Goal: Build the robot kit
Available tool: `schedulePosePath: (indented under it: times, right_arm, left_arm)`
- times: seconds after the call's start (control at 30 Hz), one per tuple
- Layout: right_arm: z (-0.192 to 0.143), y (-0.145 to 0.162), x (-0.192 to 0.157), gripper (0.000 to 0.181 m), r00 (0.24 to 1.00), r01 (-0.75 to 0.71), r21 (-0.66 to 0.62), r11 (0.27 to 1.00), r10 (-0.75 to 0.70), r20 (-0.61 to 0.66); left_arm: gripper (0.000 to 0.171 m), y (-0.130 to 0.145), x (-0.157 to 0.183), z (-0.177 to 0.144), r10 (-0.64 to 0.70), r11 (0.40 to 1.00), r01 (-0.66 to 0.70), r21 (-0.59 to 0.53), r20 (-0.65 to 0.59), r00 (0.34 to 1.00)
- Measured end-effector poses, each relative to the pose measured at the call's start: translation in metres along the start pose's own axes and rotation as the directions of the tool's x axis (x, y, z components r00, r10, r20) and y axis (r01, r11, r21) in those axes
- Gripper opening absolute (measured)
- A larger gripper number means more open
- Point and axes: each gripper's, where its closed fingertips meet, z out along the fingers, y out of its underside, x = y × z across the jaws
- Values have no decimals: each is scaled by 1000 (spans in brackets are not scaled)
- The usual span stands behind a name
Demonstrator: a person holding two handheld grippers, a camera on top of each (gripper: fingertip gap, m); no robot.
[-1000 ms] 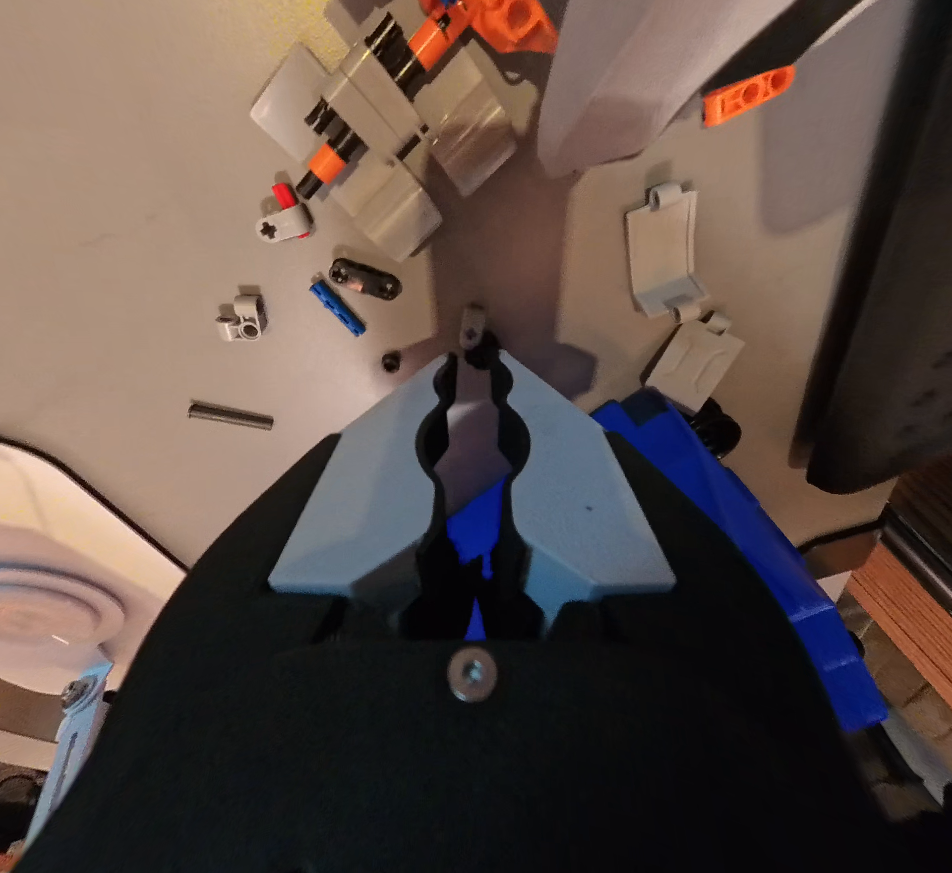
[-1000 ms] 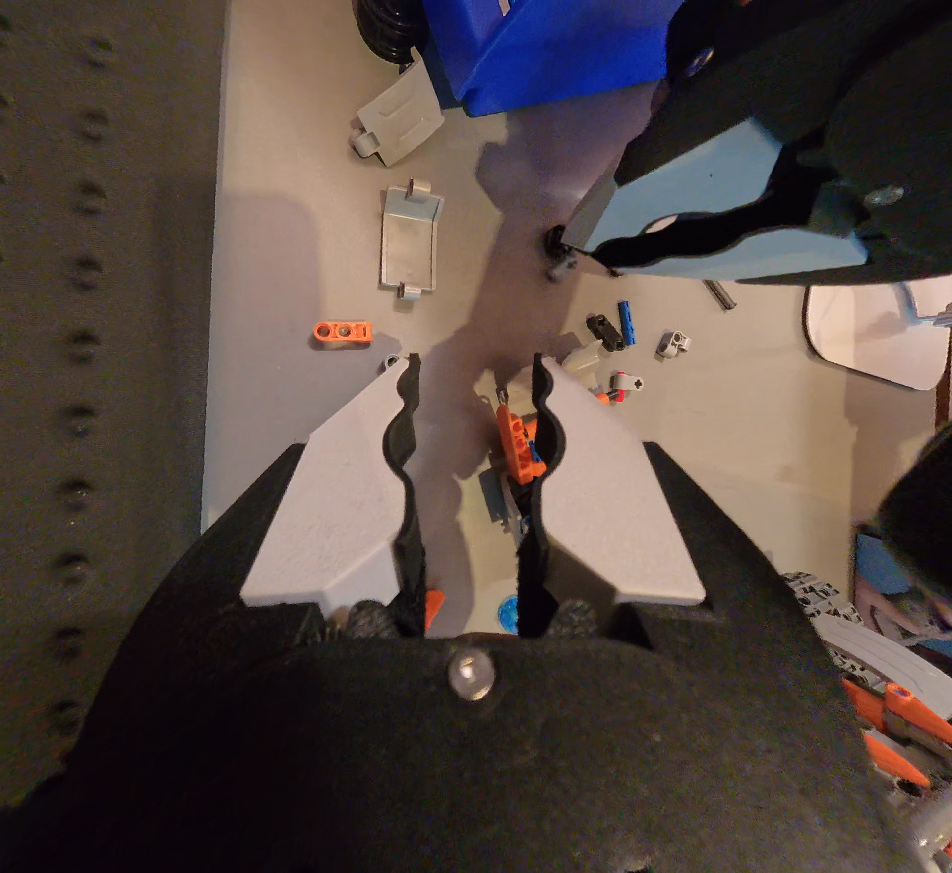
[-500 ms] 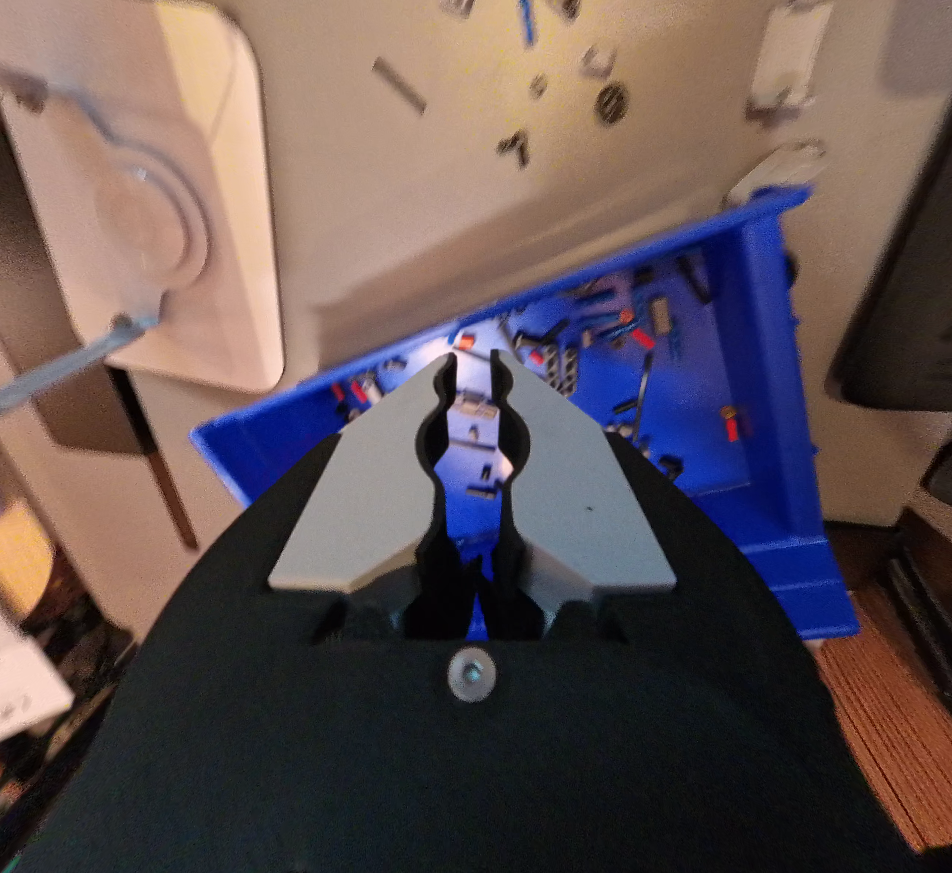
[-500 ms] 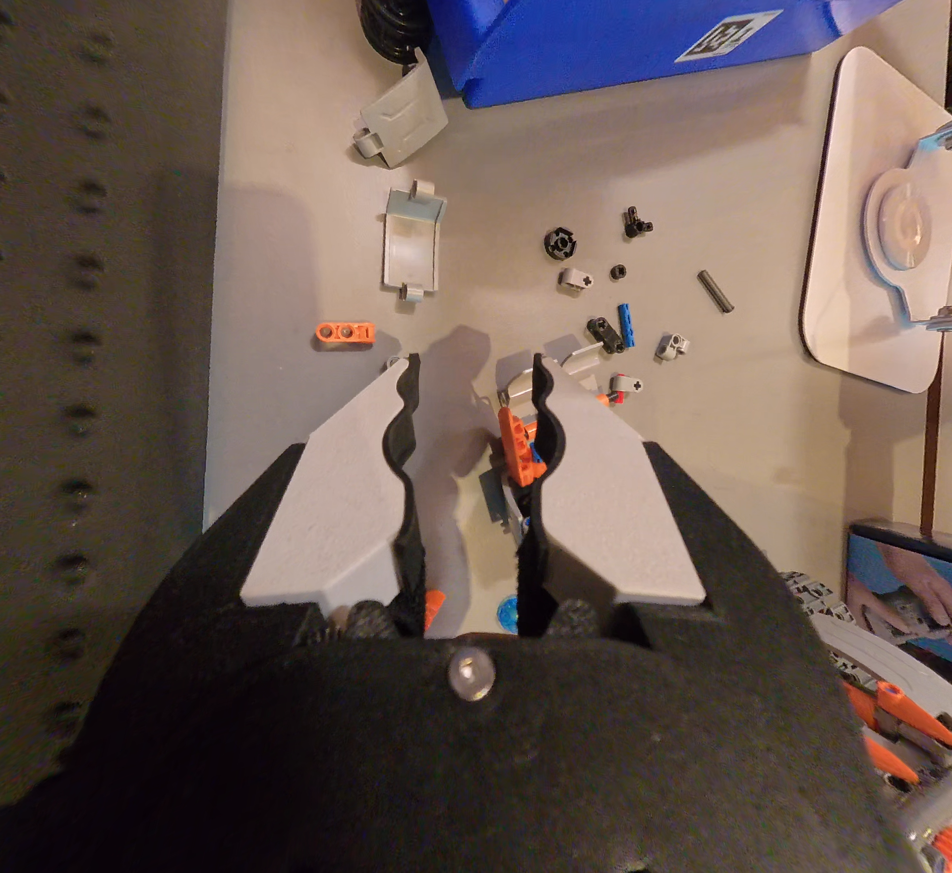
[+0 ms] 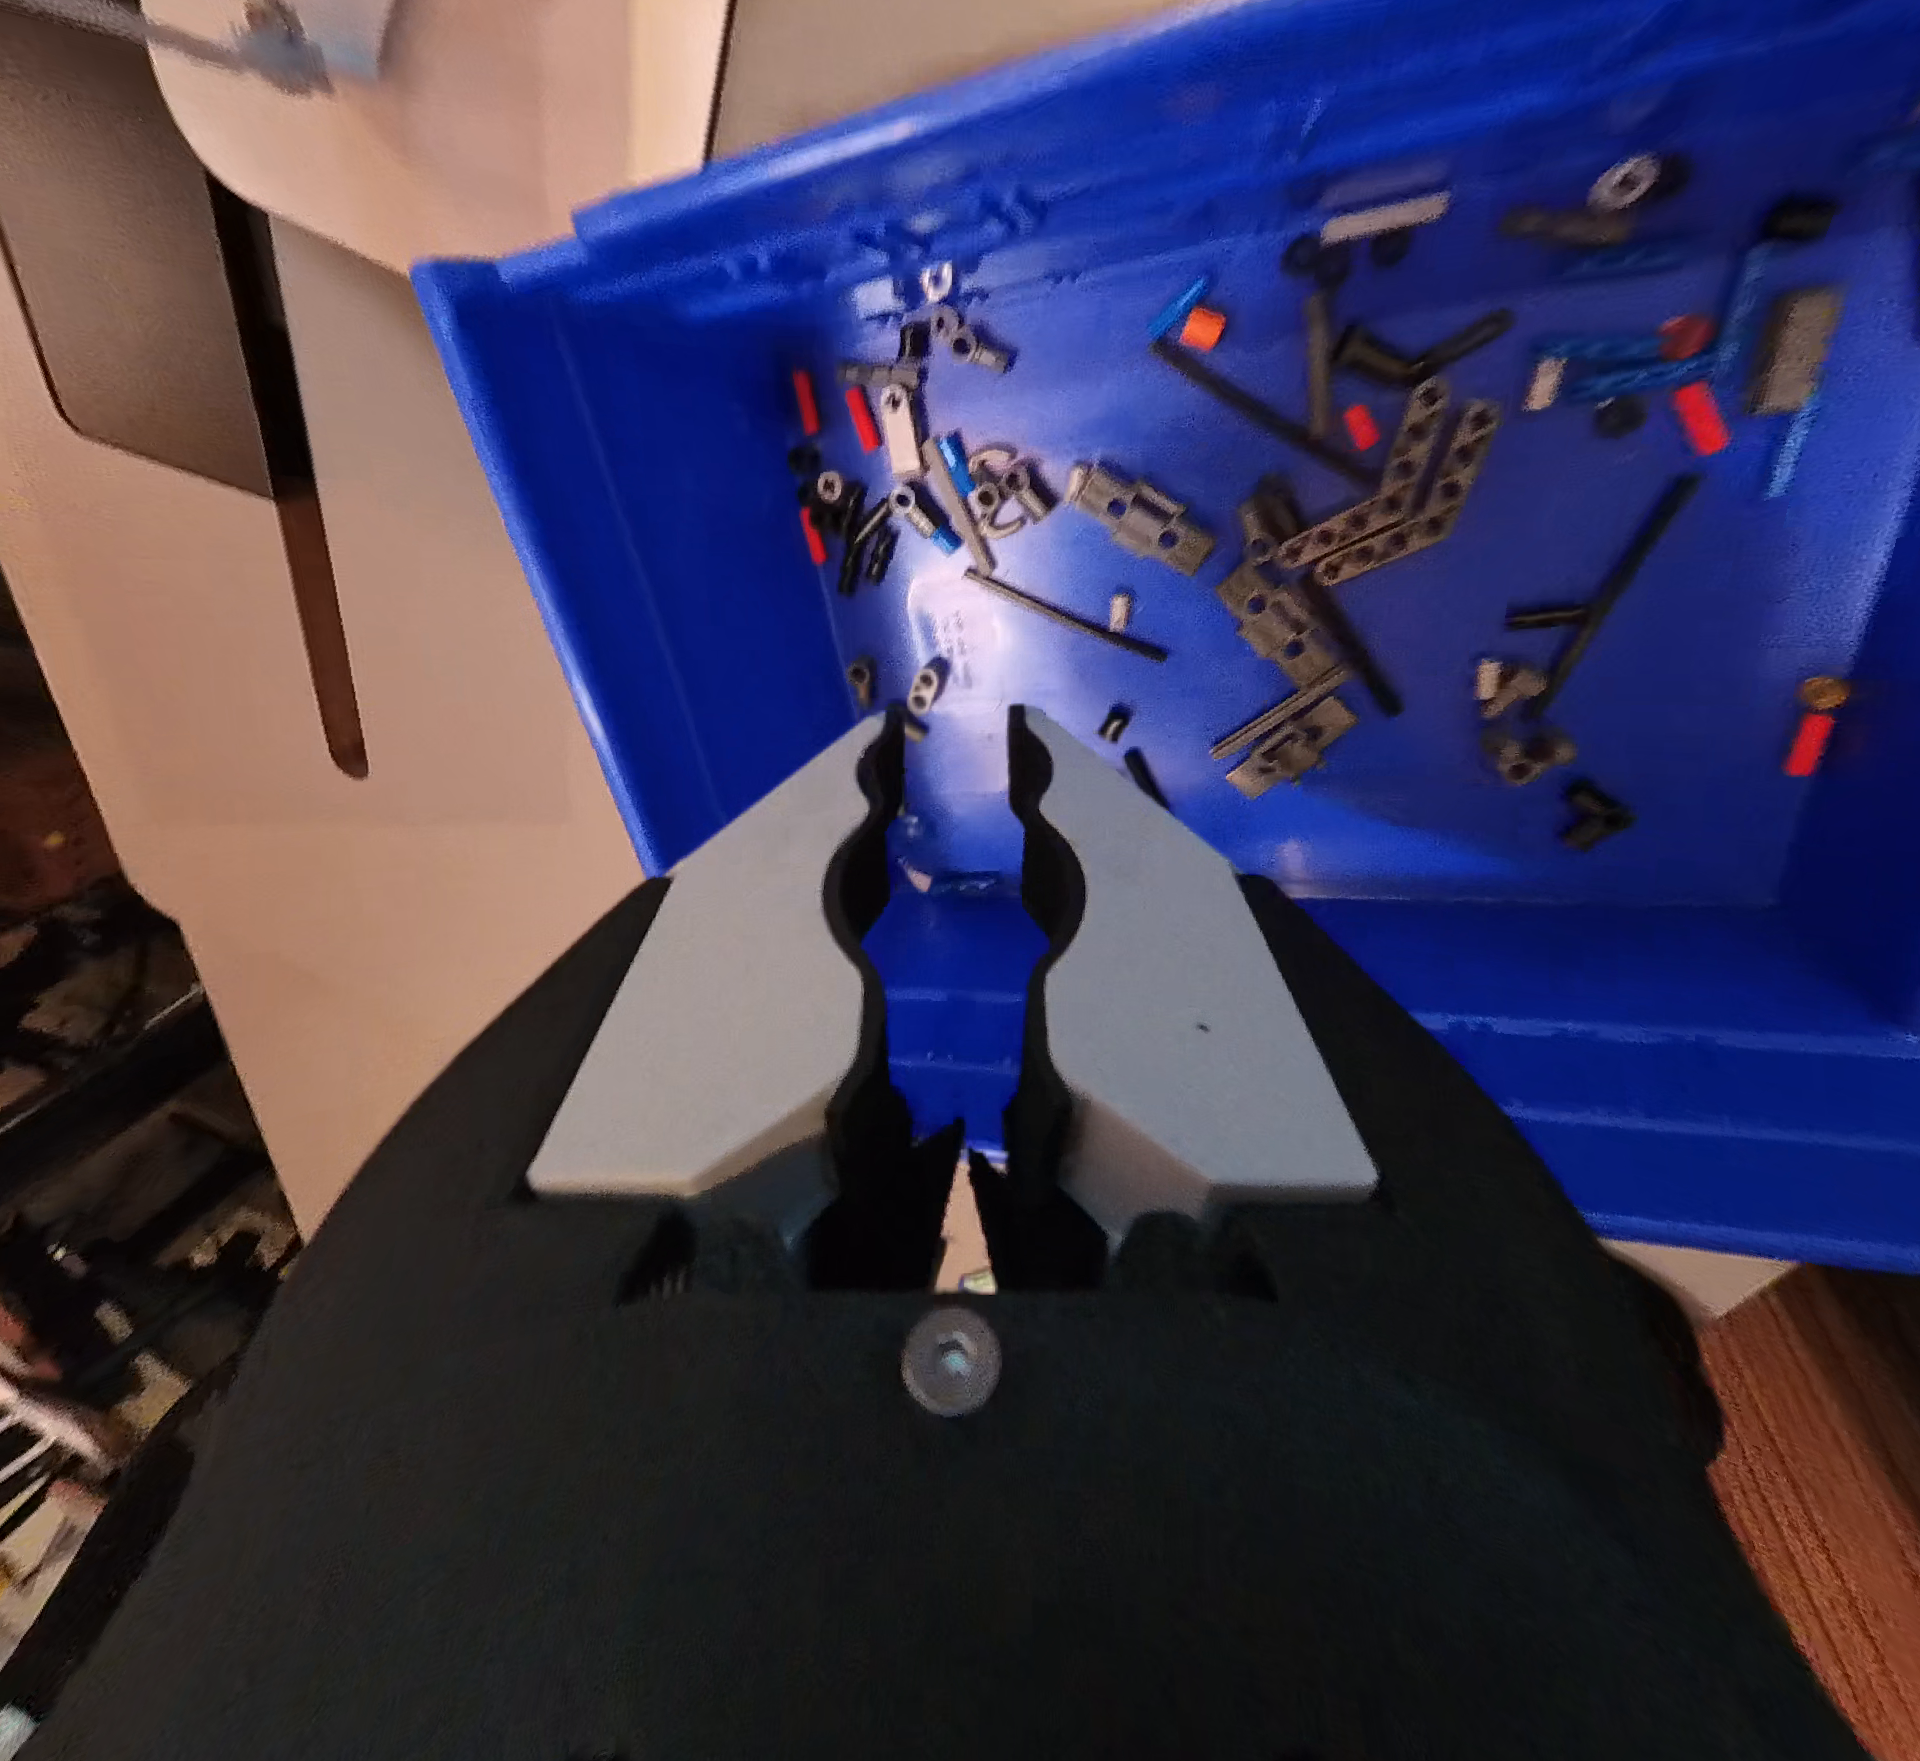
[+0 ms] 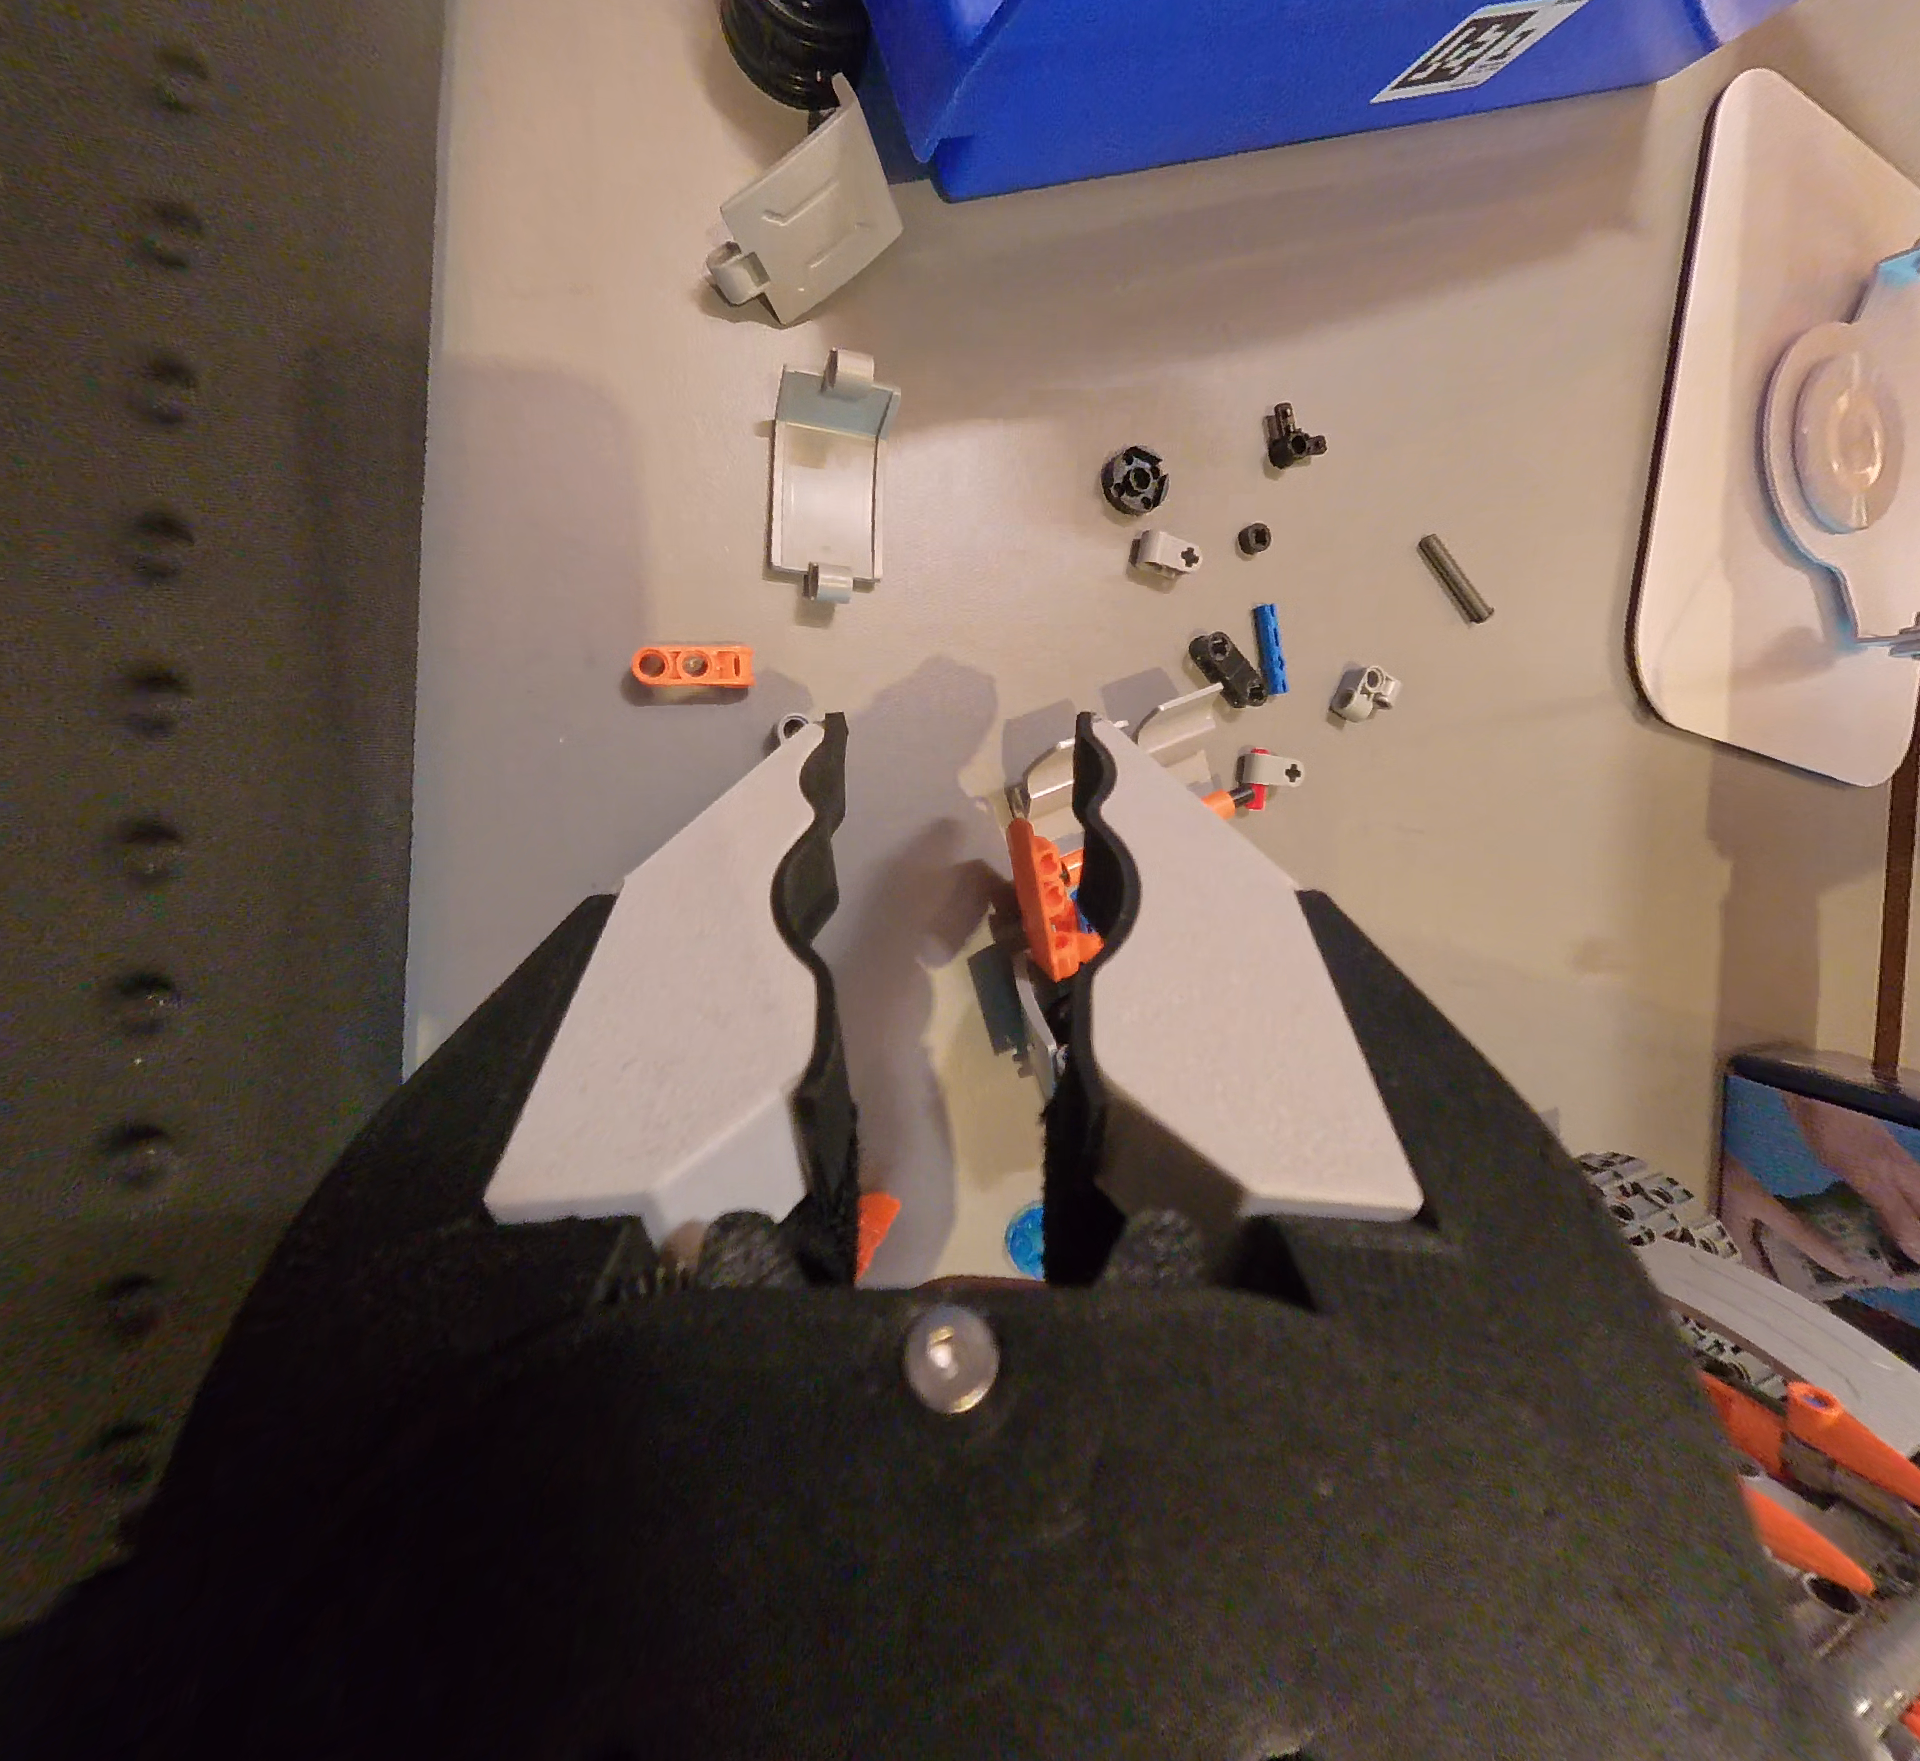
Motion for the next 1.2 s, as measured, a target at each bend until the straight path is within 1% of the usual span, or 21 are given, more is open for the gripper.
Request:
schedulePosePath:
  times: [0.1, 0.23, 0.33, 0.47, 0.63, 0.77, 0.83, 0.97, 1.03, 1.1, 1.2]
  right_arm:
    - [0, 0, 0, 42, 1000, -1, 0, 1000, 1, 0]
    - [0, 0, 0, 42, 1000, -1, 0, 1000, 1, 2]
    - [0, 1, 0, 42, 1000, -2, 0, 1000, 2, 1]
    - [1, 1, 0, 42, 1000, -3, -2, 1000, 3, 3]
    - [0, 1, 0, 42, 1000, -3, -1, 1000, 3, 1]
    - [0, 1, 1, 42, 1000, -3, 1, 1000, 3, 0]
    - [0, 1, 1, 42, 1000, -2, 1, 1000, 2, 0]
    - [-1, 0, 1, 42, 1000, -2, 2, 1000, 2, -2]
    - [-1, 0, 1, 42, 1000, -1, 2, 1000, 1, -3]
    - [-1, 0, 1, 42, 1000, -1, 3, 1000, 1, -4]
    - [-1, 0, 0, 42, 1000, 0, 4, 1000, 0, -2]
  left_arm:
    - [20, 15, -4, 17, 16, 997, -15, -76, 7, 1000]
    - [22, 25, -6, 40, 22, 993, -24, -119, -19, 1000]
    - [24, 27, -3, 56, 35, 990, -41, -132, -49, 998]
    - [24, 33, -5, 75, 70, 979, -78, -190, -46, 996]
    - [21, 40, -6, 90, 107, 960, -115, -254, -44, 993]
    - [15, 40, -5, 97, 117, 957, -126, -262, -50, 992]
    - [7, 38, -2, 98, 108, 961, -123, -247, -73, 991]
    - [6, 38, -1, 98, 126, 961, -138, -240, -64, 990]
    - [6, 37, -3, 92, 132, 962, -139, -234, -47, 990]
    - [5, 31, -8, 76, 126, 971, -126, -206, -13, 992]
    - [5, 6, -12, 38, 126, 987, -121, -102, 45, 991]
